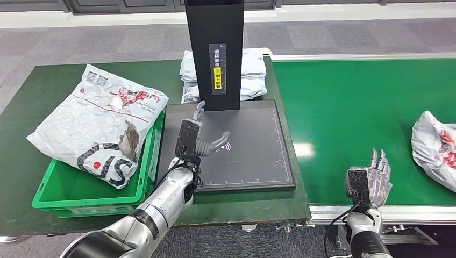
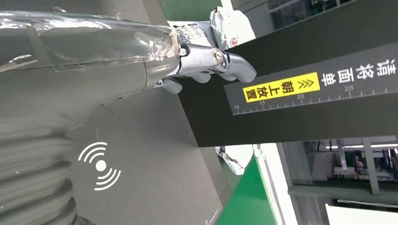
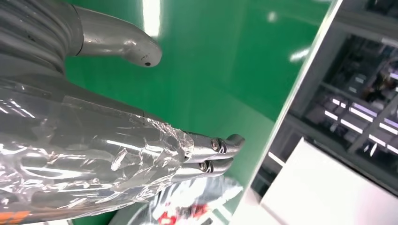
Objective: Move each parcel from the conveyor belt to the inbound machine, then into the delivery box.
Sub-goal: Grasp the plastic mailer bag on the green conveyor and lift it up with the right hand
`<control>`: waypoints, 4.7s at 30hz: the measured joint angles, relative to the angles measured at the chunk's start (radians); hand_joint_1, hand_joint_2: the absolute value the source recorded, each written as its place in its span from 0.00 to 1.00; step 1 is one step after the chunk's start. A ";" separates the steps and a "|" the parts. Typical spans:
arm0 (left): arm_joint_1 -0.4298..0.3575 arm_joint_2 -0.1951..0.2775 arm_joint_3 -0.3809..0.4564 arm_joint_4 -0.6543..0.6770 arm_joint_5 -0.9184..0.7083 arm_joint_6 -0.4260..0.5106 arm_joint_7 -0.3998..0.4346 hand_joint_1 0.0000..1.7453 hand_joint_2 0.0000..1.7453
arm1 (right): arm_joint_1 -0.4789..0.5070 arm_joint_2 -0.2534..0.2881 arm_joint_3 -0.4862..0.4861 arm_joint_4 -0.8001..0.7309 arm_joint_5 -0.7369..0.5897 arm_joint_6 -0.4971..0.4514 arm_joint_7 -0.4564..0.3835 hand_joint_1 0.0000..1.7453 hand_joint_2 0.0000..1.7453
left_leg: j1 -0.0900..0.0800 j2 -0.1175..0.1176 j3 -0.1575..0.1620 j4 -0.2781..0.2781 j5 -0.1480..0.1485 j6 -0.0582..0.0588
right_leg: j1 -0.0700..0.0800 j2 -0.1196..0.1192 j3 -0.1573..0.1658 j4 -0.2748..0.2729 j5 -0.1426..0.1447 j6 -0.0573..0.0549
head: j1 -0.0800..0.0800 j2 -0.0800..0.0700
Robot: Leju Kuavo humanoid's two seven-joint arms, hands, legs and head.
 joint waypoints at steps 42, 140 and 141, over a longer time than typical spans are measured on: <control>0.003 -0.003 0.002 0.008 -0.007 0.006 -0.015 0.00 1.00 | 0.005 -0.006 -0.057 0.063 0.026 -0.074 0.056 0.00 1.00 | 0.000 0.000 0.000 0.000 0.000 0.000 | 0.000 0.000 0.000 0.000 0.000 0.000 | 0.000 0.000; 0.024 -0.010 0.002 -0.003 -0.020 0.053 -0.059 0.00 1.00 | -0.072 -0.040 -0.100 0.131 0.175 -0.004 0.211 0.00 1.00 | 0.000 -0.001 -0.001 0.000 0.000 0.001 | -0.001 -0.001 0.000 0.000 0.000 0.000 | 0.000 0.000; 0.024 -0.010 0.002 -0.003 -0.021 0.054 -0.059 0.00 1.00 | -0.072 -0.040 -0.100 0.131 0.176 -0.004 0.211 0.00 1.00 | 0.000 -0.001 -0.001 0.000 -0.001 0.001 | -0.001 -0.001 0.000 0.000 0.000 0.000 | 0.000 0.000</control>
